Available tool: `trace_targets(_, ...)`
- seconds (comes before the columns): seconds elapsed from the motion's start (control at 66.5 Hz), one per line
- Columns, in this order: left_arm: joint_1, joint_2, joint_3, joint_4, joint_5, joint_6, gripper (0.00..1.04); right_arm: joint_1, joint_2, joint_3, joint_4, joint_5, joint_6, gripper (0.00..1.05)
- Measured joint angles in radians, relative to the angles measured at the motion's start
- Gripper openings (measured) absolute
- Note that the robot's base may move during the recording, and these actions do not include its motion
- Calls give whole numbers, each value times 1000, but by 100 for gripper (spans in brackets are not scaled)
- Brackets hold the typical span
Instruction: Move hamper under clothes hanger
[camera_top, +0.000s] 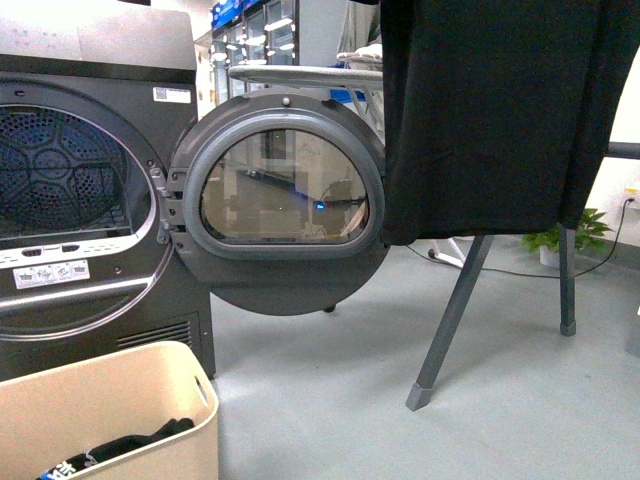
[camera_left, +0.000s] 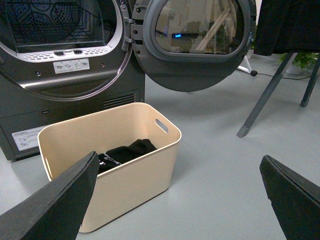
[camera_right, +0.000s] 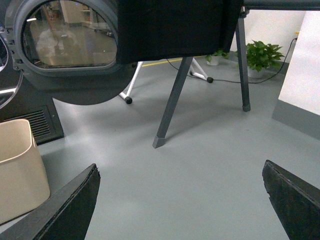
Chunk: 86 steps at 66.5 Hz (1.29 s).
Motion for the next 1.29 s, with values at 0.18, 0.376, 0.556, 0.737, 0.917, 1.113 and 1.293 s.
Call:
trace_targets(0.18,0,0,0,0,0,0,98,0,1,0,0,1,0,97)
trace_targets(0.376,0,0,0,0,0,0,98,-1,0,0,0,0,0,97)
trace_targets(0.556,0,3,0,0,3,0,98,-1,0,0,0,2,0,97)
trace_targets(0.737,0,3,0,0,0,0,98,0,0,0,0,1,0,97)
trace_targets(0.917,0,3,0,0,-1,0,98,0,0,0,0,0,0,97)
trace_targets(1.113,1,1,0,0,-7,0,98,1,1,0,0,-7,0,97)
trace_targets(1.293,1,1,0,0,0,0,98,1,0,0,0,0,0,97)
